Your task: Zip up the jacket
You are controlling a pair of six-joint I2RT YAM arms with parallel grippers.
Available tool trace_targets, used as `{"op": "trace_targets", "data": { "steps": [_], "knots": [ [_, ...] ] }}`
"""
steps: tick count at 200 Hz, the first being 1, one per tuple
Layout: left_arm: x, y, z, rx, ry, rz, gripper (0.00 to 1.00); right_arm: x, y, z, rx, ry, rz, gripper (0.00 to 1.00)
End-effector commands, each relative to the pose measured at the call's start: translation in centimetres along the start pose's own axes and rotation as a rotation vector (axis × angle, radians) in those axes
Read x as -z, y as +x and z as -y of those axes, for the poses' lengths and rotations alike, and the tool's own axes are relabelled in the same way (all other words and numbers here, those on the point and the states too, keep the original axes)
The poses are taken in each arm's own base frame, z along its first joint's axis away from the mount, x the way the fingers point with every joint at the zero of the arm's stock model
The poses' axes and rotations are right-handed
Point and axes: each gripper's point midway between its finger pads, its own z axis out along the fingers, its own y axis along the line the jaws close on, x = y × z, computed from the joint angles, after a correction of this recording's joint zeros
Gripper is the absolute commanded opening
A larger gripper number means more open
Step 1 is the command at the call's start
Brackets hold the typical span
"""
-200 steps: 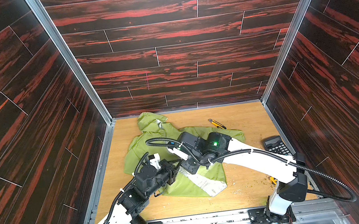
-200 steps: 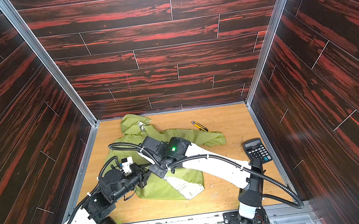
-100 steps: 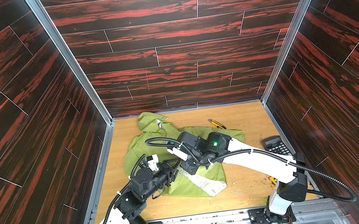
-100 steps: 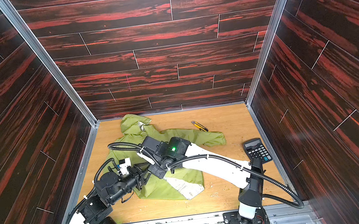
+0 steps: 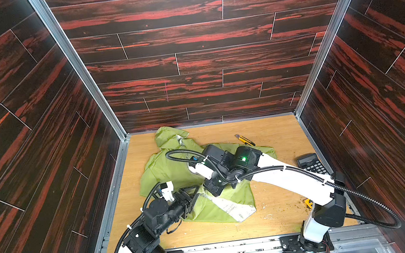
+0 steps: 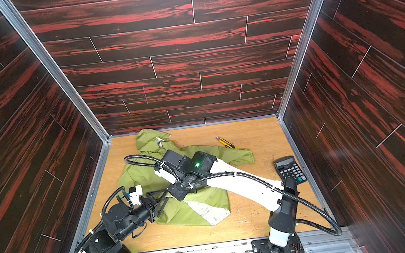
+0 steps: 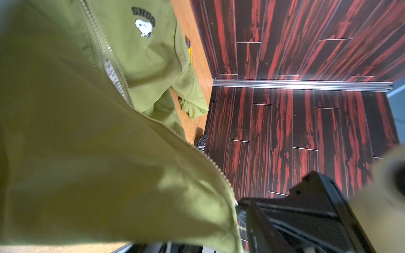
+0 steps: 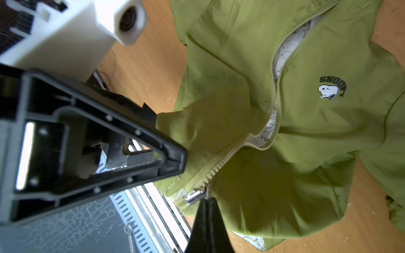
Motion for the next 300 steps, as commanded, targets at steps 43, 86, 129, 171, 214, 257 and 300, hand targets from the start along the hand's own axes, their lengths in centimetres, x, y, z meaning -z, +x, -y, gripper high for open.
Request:
{"op": "trace_targets", "data": {
  "steps": [43,86,129,171,214,257,300],
  "knots": [
    [-0.5,1.2,1.4,-0.194,0.022,-0.024,0.57,-1.0,-0.8,-0.2,-0.069,-0.117,-0.023,0.00],
    [-2.1,3.1,2.2,-0.269,0.003,-0.086,0.57,-1.3,-1.6,-0.3,-0.074,-0.138,-0.030,0.00],
    [-3.0,3.3,1.8,-0.270,-0.017,-0.086,0.54,-1.6,-2.0,-0.3,-0.078,-0.145,-0.033,0.00],
    [-1.9,1.9,1.2,-0.250,-0.021,-0.008,0.46,-1.4,-1.9,-0.1,-0.078,-0.147,-0.033,0.00],
    [-1.6,1.6,1.6,-0.237,0.018,0.014,0.41,-1.4,-1.8,-0.2,-0.077,-0.156,-0.036,0.00],
    [-3.2,2.8,1.4,-0.239,-0.004,-0.049,0.37,-1.4,-1.8,-0.3,-0.078,-0.158,-0.036,0.00],
    [-3.2,2.4,1.3,-0.239,-0.002,-0.029,0.25,-1.3,-1.5,-0.1,-0.081,-0.150,-0.035,0.00]
  ]
}}
